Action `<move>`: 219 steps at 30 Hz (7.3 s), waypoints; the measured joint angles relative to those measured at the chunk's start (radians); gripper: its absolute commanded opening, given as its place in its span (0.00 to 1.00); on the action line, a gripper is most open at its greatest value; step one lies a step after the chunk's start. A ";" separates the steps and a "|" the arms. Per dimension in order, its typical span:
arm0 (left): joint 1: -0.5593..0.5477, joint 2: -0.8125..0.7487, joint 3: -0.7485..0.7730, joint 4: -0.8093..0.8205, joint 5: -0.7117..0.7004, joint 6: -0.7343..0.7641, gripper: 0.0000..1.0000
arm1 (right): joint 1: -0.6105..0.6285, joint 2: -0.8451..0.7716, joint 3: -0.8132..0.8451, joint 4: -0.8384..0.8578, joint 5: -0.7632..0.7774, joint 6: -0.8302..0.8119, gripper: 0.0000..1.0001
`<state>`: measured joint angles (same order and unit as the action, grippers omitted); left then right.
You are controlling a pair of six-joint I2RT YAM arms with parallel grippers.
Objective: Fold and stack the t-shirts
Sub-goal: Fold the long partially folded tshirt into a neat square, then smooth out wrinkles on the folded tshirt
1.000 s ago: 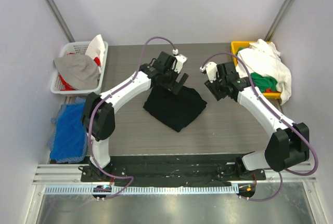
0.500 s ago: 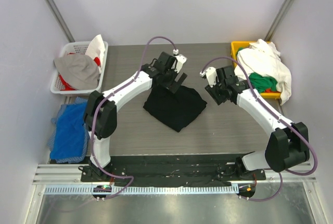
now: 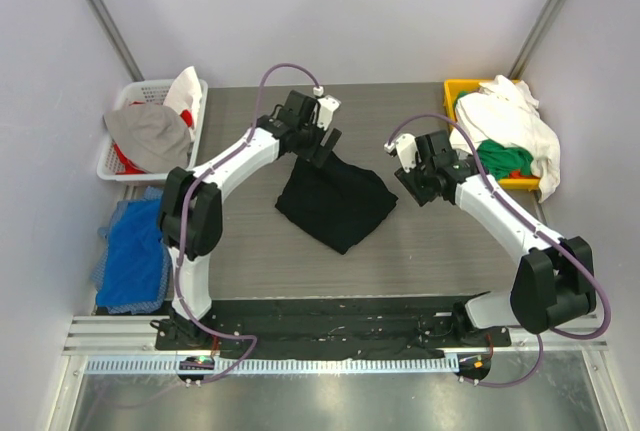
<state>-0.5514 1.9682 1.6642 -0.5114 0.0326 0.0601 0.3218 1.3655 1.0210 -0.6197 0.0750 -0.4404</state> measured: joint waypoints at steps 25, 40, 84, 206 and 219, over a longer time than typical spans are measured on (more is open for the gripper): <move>0.024 0.076 0.053 -0.021 0.196 -0.027 0.60 | 0.000 -0.007 -0.038 0.009 0.000 -0.001 0.42; 0.032 0.077 0.053 -0.024 0.196 -0.026 0.43 | 0.000 -0.019 -0.040 0.013 0.001 -0.001 0.42; 0.063 0.205 0.299 -0.077 0.086 0.006 0.00 | 0.000 -0.026 -0.104 0.029 0.001 0.000 0.41; 0.272 0.131 0.025 0.187 -0.145 0.143 0.62 | 0.117 0.501 0.348 0.186 -0.034 0.047 0.43; 0.272 0.076 -0.032 0.274 -0.200 0.129 0.94 | 0.157 0.515 0.426 0.194 -0.052 0.094 0.72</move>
<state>-0.2798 2.0445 1.6318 -0.2375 -0.1673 0.1886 0.4789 1.8809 1.4475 -0.4259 0.0227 -0.3462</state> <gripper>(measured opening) 0.896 0.674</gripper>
